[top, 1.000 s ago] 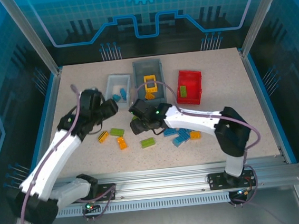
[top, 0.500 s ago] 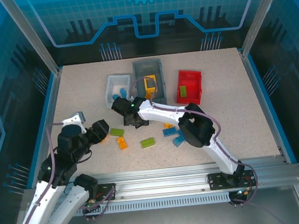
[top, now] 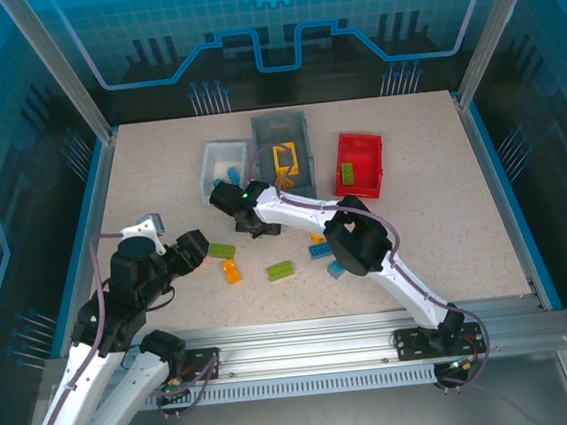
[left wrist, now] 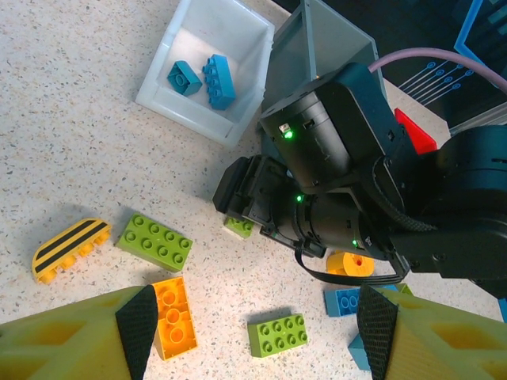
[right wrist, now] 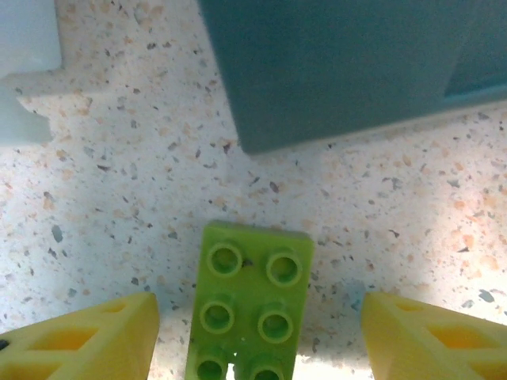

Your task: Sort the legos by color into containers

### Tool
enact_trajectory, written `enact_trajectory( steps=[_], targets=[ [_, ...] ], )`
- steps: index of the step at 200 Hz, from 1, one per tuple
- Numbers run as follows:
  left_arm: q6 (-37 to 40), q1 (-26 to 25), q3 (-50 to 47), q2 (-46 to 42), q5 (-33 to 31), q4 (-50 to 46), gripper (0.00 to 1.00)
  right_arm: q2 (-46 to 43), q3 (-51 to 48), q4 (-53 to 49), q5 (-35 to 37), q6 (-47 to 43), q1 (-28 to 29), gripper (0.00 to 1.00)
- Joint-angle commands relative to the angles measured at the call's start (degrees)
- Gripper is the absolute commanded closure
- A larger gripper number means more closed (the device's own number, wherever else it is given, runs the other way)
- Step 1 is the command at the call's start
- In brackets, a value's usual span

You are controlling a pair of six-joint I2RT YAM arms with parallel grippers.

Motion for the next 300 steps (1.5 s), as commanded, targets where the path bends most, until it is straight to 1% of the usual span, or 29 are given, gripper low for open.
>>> enact_trajectory(
  steps=[1,8,19,43,55,71,86,100,121,141,150,160,176,192,204,218,235,248,259,276,300],
  targets=[
    [0.2,-0.3,-0.3,-0.2,1.5,-0.7,0.29,1.8,0.7,-0.8,1.7,1.3,-0.2,0.32],
    [0.3,-0.2,-0.4,-0.2,1.4,-0.6,0.29,1.7,0.6,-0.6,1.7,1.3,-0.2,0.35],
    [0.3,-0.2,-0.5,-0.2,1.4,-0.6,0.29,1.4,0.4,-0.5,1.3,1.4,-0.2,0.43],
    [0.3,-0.2,-0.7,-0.1,1.4,-0.2,0.3,0.0,-1.6,0.6,0.6,1.6,-0.1,0.55],
    [0.3,-0.2,-0.8,-0.1,1.3,0.0,0.3,-1.2,-3.3,1.2,0.2,1.9,0.0,0.64],
    [0.4,-0.2,-0.7,-0.1,1.3,-0.2,0.3,-3.9,-6.0,2.4,0.3,2.0,0.5,0.7],
    [0.6,-0.2,-1.0,-0.1,1.7,-0.2,0.3,-7.1,-9.2,4.0,0.8,1.8,1.4,0.73],
    [0.6,-0.2,-1.2,0.0,3.1,0.4,0.3,-12.5,-12.6,5.6,2.0,0.6,2.5,0.75],
    [0.3,-0.2,-1.1,1.5,7.7,2.2,0.29,-21.0,-18.7,8.0,3.6,-1.3,3.7,0.77],
    [-0.8,-0.4,-0.4,5.2,13.6,5.4,0.29,-30.6,-26.5,9.4,6.1,-2.9,3.4,0.78],
    [-1.6,-0.9,0.1,7.3,15.3,7.0,0.29,-35.0,-30.2,10.0,7.0,-4.4,2.5,0.78],
    [-2.2,-2.1,0.9,9.7,15.9,8.7,0.3,-39.7,-34.3,10.1,8.0,-6.2,0.9,0.79],
    [-2.3,-5.9,3.2,14.0,15.1,11.6,0.29,-45.0,-39.4,10.4,8.2,-11.1,-3.5,0.79],
    [-1.9,-10.4,5.6,18.8,12.6,14.1,0.29,-48.2,-42.5,11.5,6.5,-17.4,-9.5,0.78],
    [-1.6,-13.5,7.3,22.3,10.5,15.8,0.3,-48.7,-43.3,11.3,5.7,-21.1,-14.3,0.78],
    [-1.4,-16.8,8.8,25.6,6.9,17.4,0.3,-47.7,-43.1,12.4,2.6,-26.1,-20.1,0.78],
    [-1.8,-19.9,10.2,29.1,2.7,18.7,0.3,-44.5,-41.4,13.4,-1.0,-30.4,-26.4,0.78],
    [-2.5,-21.4,10.7,31.1,0.8,19.9,0.3,-40.1,-38.2,12.9,-3.6,-32.9,-30.1,0.78],
    [-2.8,-22.6,10.9,33.1,-0.2,21.1,0.3,-35.4,-34.3,10.8,-4.9,-34.1,-32.5,0.78],
    [-3.2,-24.0,11.2,36.0,-0.9,22.7,0.31,-28.7,-29.0,7.1,-4.8,-34.8,-35.0,0.77],
    [-3.6,-25.8,12.6,40.3,-1.8,23.6,0.31,-23.5,-24.7,5.0,-4.6,-35.1,-36.8,0.74]
  ],
)
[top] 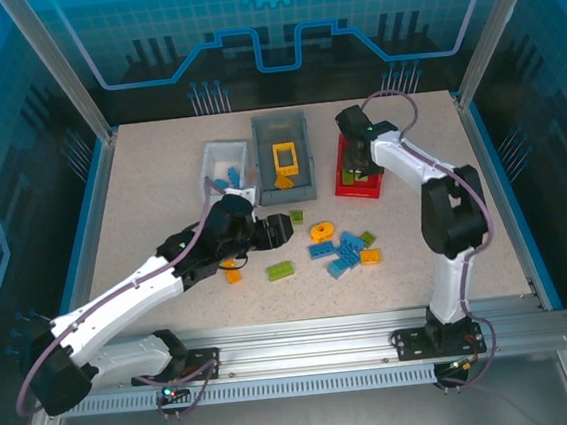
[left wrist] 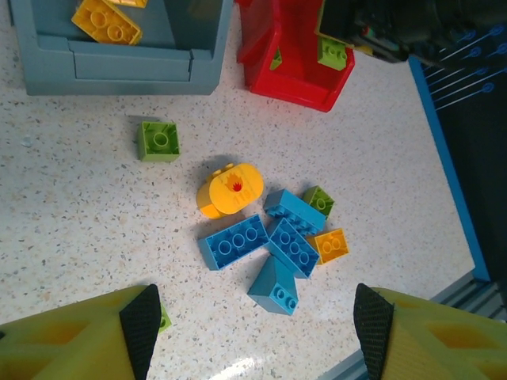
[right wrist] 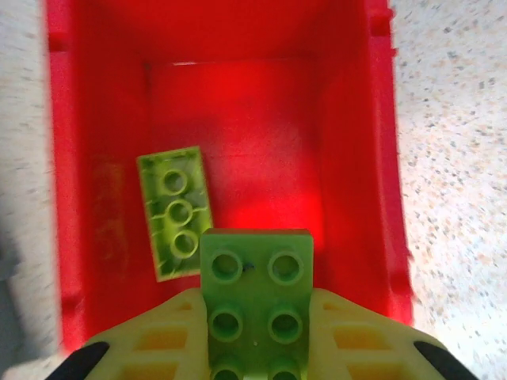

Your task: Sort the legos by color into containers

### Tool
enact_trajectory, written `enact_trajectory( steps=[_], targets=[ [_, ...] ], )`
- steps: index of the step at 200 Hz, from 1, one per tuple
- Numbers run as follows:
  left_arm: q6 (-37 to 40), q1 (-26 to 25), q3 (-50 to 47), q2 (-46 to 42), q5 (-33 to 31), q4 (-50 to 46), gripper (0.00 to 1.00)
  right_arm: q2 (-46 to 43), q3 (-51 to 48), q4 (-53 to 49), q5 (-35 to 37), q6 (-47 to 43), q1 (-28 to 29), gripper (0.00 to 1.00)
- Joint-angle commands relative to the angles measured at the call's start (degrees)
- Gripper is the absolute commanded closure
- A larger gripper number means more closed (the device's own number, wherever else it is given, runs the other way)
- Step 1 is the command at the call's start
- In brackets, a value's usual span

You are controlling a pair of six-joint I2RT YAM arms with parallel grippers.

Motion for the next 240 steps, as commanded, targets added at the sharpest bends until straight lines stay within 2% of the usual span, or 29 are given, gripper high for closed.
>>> enact_trajectory(
  steps=[1,14,43,76,111,140,155,183,215,240],
  targets=[
    [-1.2,-1.7,2.9,3.3,-3.3,2.9,0.31,3.8,4.3,-4.9,-1.5,-2.7,-1.5,0.74],
    [-1.5,-2.2,3.6,5.3,-3.9,2.8,0.31,4.6,5.1,-5.2,-1.1,-2.6,-1.8,0.69],
    [-2.9,-2.7,4.6,9.4,-3.2,3.4,0.31,3.5,5.4,-5.6,-1.6,-2.2,-1.6,0.53],
    [-1.5,-3.5,6.6,13.1,-3.9,1.8,0.32,-2.7,4.0,-5.0,-1.1,-2.3,0.0,0.47],
    [-5.9,-3.5,6.0,10.3,-11.8,-6.3,0.33,-12.4,1.6,-4.9,0.1,-1.9,3.1,0.46],
    [-13.9,-2.8,2.7,3.0,-22.5,-19.3,0.33,-24.9,-8.6,1.6,-2.0,-3.3,8.8,0.44],
    [-15.4,0.8,1.2,0.4,-22.9,-26.0,0.33,-31.2,-16.5,9.4,-6.3,-7.7,14.7,0.4],
    [-16.3,11.9,-4.0,-3.7,-19.8,-34.1,0.25,-39.3,-28.4,19.1,-11.0,-10.6,25.9,0.36],
    [-14.7,22.2,-10.3,-8.1,-14.6,-30.5,0.17,-40.6,-34.3,23.2,-12.7,-9.1,35.5,0.34],
    [-18.3,28.5,-12.4,-6.7,-7.1,-26.2,0.14,-38.2,-34.8,24.1,-12.9,-8.0,39.2,0.33]
  ],
)
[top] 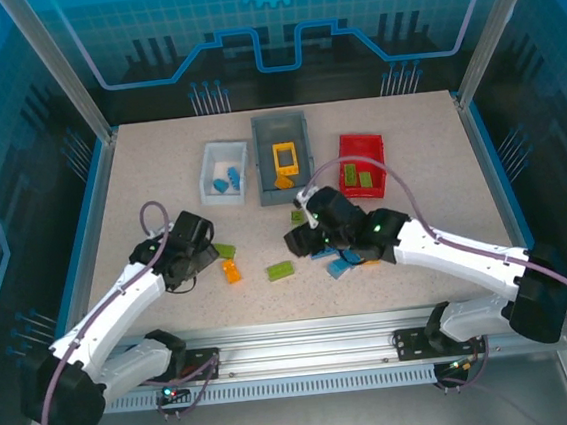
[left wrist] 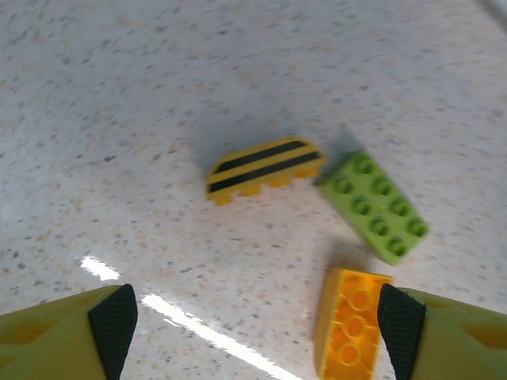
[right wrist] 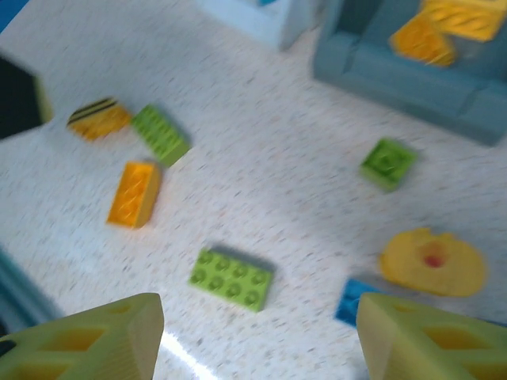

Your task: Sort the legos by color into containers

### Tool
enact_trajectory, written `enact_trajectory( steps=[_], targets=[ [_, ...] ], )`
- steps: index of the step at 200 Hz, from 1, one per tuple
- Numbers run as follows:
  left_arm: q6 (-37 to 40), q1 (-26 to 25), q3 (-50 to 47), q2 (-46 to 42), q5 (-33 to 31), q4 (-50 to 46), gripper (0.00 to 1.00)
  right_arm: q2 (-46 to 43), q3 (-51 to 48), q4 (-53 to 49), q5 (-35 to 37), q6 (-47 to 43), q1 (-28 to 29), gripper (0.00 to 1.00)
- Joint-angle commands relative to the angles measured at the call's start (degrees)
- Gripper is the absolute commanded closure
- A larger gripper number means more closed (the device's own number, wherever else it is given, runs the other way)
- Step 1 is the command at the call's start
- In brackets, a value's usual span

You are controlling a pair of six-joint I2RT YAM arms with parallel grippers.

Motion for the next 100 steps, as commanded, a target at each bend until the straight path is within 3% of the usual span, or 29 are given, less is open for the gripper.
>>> enact_trajectory(
  steps=[1,34,57,100],
  targets=[
    [-4.0,4.5,-1.6,0.4,7.5,2.4,0.13,1.6,0.0,4.9,-1.7,0.2,2.8,0.33],
    [-17.7,4.9,-4.7,0.5,10.2,9.2,0.01,3.9,1.1,5.3,-1.9,0.0,4.2,0.33],
    [-27.1,4.9,-6.0,0.9,10.0,15.6,0.01,4.7,2.0,5.3,-2.2,-0.1,4.4,0.33],
    [-37.6,7.1,-5.4,7.2,8.1,20.7,0.03,4.5,1.3,5.3,-2.7,0.7,4.5,0.33]
  ],
)
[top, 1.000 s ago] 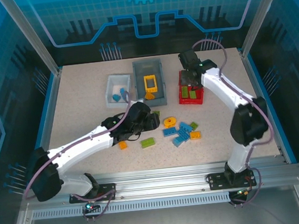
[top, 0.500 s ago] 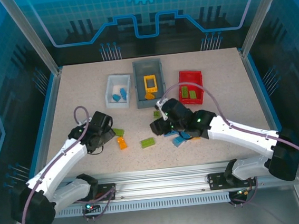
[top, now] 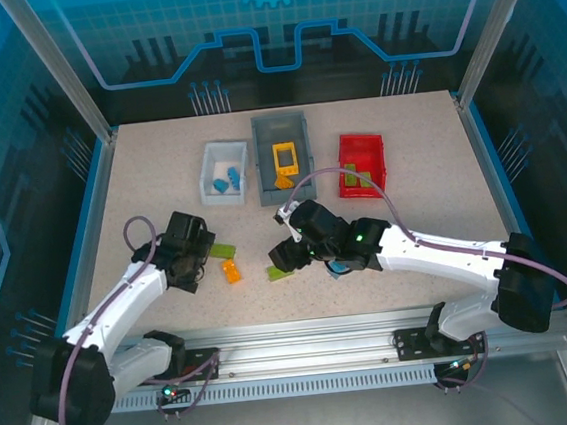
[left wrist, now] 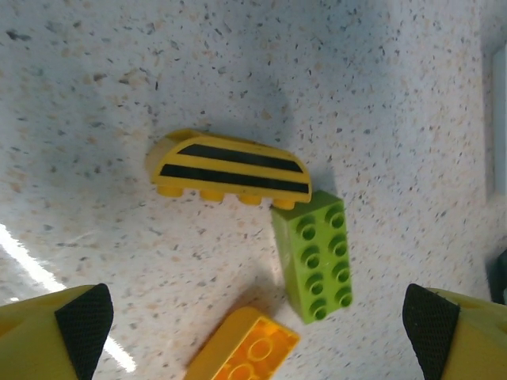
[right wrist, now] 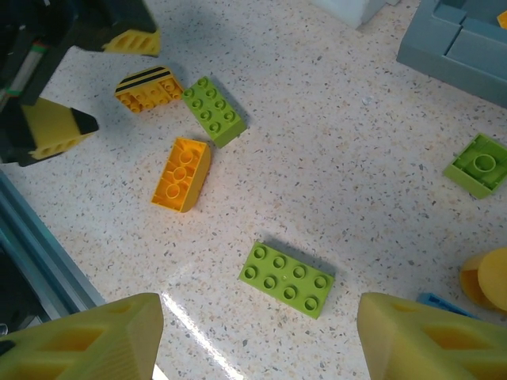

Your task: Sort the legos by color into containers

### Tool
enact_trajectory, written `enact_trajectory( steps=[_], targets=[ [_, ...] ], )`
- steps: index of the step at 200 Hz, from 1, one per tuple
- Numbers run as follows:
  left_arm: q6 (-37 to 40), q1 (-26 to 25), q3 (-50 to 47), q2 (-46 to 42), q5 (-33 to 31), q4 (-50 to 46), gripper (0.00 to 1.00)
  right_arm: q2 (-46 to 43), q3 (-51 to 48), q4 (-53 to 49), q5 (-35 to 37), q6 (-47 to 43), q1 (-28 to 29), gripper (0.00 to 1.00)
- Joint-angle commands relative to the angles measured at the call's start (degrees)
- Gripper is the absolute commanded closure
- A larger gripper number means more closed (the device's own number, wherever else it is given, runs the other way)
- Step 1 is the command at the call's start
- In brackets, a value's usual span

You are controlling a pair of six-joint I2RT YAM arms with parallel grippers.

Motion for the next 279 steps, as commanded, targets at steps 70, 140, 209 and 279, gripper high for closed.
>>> enact_trajectory(
  steps=[70,140,209,279],
  targets=[
    [-20.4,7.7,-0.9,12.7,1.3,10.9,0.18,-3.8,-2.5,12.4,-14.3,-2.9,1.8,0.31],
    [-21.6,10.3,-0.4,17.3,1.8,11.8,0.44,-1.7,-0.4,12.9,-16.0,-2.7,2.2,0.32],
    [-13.5,10.4,1.0,12.1,-0.8,11.2,0.79,-4.8,-1.9,11.8,-10.3,-1.8,2.2,0.33],
    [23.1,-1.6,20.8,12.2,0.7,9.5,0.84,-18.0,-10.0,16.5,2.9,8.3,-9.8,0.3]
  ],
)
